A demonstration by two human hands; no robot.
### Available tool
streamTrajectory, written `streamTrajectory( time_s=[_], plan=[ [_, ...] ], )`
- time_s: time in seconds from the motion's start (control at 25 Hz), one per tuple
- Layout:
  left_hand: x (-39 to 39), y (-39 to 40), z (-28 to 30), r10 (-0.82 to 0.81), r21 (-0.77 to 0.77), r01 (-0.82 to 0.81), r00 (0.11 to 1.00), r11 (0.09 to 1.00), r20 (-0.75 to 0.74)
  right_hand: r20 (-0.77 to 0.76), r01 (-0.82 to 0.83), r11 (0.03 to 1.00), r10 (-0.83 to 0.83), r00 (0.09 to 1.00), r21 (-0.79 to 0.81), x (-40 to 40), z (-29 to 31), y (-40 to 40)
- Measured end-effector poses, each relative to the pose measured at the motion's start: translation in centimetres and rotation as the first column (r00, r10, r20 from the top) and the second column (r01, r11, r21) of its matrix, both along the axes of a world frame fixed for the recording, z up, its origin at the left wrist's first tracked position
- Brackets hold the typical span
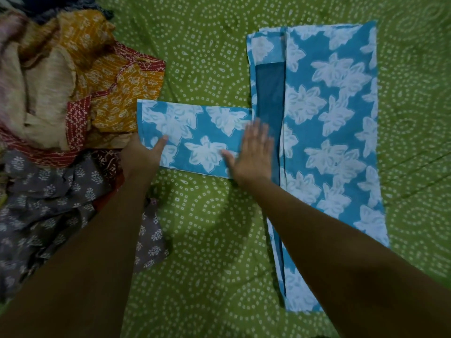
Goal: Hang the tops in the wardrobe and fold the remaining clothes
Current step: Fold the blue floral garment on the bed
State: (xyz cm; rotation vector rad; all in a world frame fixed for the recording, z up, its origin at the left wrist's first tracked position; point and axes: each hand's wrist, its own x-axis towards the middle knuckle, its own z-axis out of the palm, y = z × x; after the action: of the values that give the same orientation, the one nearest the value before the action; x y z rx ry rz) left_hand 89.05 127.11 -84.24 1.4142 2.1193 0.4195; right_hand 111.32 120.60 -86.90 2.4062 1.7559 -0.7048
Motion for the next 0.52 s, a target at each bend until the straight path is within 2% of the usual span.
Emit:
streamTrajectory(
  time_s=[0.04, 0.12, 0.16, 0.2, 0.24, 0.28, 0.32, 0.36, 0.4, 0.44, 0.48, 0.52],
  plan=[
    [0.0, 0.1, -0.1, 0.016, -0.036, -0.015, 0.999, 0.999, 0.028, -0.069, -0.13, 0.992, 0.13, 0.989, 0.002, -1.5, 0.0, 1.0],
    [-0.1, 0.6, 0.0, 0.065, -0.016, -0.064, 0.996, 0.998, 0.059, -0.305, -0.328, 0.944, 0.322, 0.896, 0.034, -4.1, 0.8, 2.7],
    [0.4, 0.8, 0.6, 0.105, 0.025, -0.109, 0.987, 0.994, 0.123, -0.479, -0.325, 0.945, 0.306, 0.823, 0.044, -4.7, 2.0, 3.0],
    [1.4, 0.9, 1.7, 0.131, 0.073, -0.151, 0.966, 0.986, 0.221, -0.666, -0.212, 0.977, 0.183, 0.723, 0.038, -4.7, 3.7, 3.0],
    [3.0, 0.8, 3.2, 0.116, 0.135, -0.165, 0.943, 0.977, 0.312, -0.824, 0.043, 0.999, -0.048, 0.565, -0.029, -3.7, 5.6, 2.5],
    [5.2, 0.4, 4.9, 0.055, 0.194, -0.138, 0.924, 0.971, 0.379, -0.911, 0.276, 0.948, -0.249, 0.328, -0.16, -1.8, 7.4, 1.6],
    [8.3, -0.2, 6.9, -0.048, 0.23, -0.058, 0.902, 0.971, 0.43, -0.932, 0.419, 0.859, -0.356, 0.074, -0.295, 1.1, 9.1, 0.4],
    [11.7, -1.4, 8.9, -0.164, 0.222, 0.061, 0.859, 0.973, 0.485, -0.906, 0.479, 0.773, -0.397, -0.147, -0.417, 4.2, 10.7, -0.8],
    [15.5, -2.9, 10.9, -0.299, 0.176, 0.242, 0.781, 0.954, 0.548, -0.861, 0.481, 0.717, -0.375, -0.343, -0.504, 7.8, 12.0, -2.2],
    [18.7, -4.5, 12.1, -0.425, 0.122, 0.458, 0.651, 0.881, 0.628, -0.82, 0.477, 0.684, -0.34, -0.461, -0.552, 11.5, 13.4, -3.7],
    [21.5, -6.4, 12.9, -0.503, 0.105, 0.621, 0.511, 0.777, 0.697, -0.792, 0.466, 0.671, -0.322, -0.519, -0.578, 14.5, 14.2, -5.1],
    [23.4, -7.8, 12.4, -0.535, 0.119, 0.691, 0.426, 0.713, 0.73, -0.8, 0.486, 0.655, -0.342, -0.492, -0.579, 16.8, 14.3, -6.3]
  ],
)
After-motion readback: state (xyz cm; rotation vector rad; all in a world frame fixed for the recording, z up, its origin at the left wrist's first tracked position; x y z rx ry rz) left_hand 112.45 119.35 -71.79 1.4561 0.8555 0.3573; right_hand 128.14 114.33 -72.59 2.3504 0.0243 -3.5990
